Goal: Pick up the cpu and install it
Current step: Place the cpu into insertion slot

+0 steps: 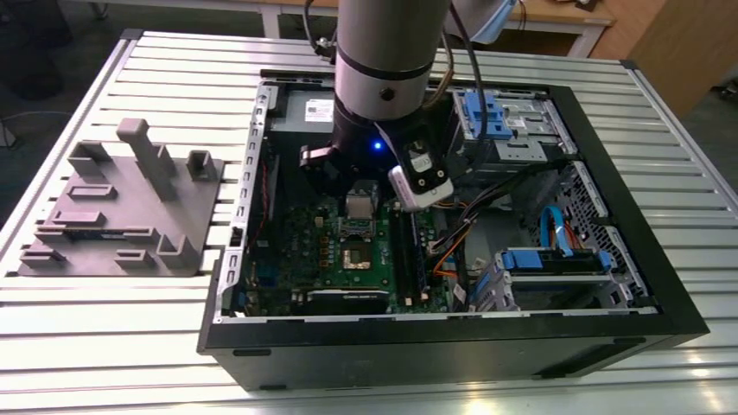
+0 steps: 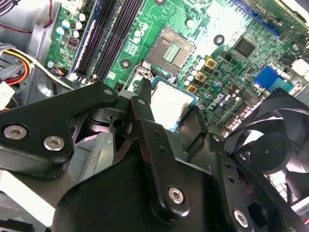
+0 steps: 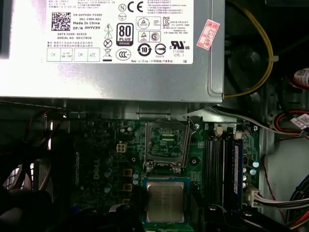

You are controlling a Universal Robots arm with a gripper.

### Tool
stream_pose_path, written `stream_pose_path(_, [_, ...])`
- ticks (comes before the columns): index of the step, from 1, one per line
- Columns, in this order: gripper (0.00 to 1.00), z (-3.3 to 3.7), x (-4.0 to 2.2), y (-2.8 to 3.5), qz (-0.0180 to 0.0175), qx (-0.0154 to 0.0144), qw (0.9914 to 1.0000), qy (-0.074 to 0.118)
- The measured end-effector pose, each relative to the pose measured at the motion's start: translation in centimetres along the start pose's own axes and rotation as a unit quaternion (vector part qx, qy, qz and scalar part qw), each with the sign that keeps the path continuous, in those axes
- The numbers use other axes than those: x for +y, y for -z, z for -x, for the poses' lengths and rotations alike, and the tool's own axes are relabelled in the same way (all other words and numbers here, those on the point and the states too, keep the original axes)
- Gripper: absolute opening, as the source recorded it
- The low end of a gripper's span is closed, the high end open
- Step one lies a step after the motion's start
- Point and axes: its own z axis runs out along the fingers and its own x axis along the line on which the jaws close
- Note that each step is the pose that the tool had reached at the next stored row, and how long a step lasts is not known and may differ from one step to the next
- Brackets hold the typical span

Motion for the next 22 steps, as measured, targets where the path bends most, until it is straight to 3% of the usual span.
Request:
stream_pose_path(12, [0.47,0.0,0.0,-0.13,0.0002,-0.0001,1.0,0.0])
stream_pose_path(22, [0.47,0.05,-0.27,-1.8,0.0001,0.0024,1.0,0.0])
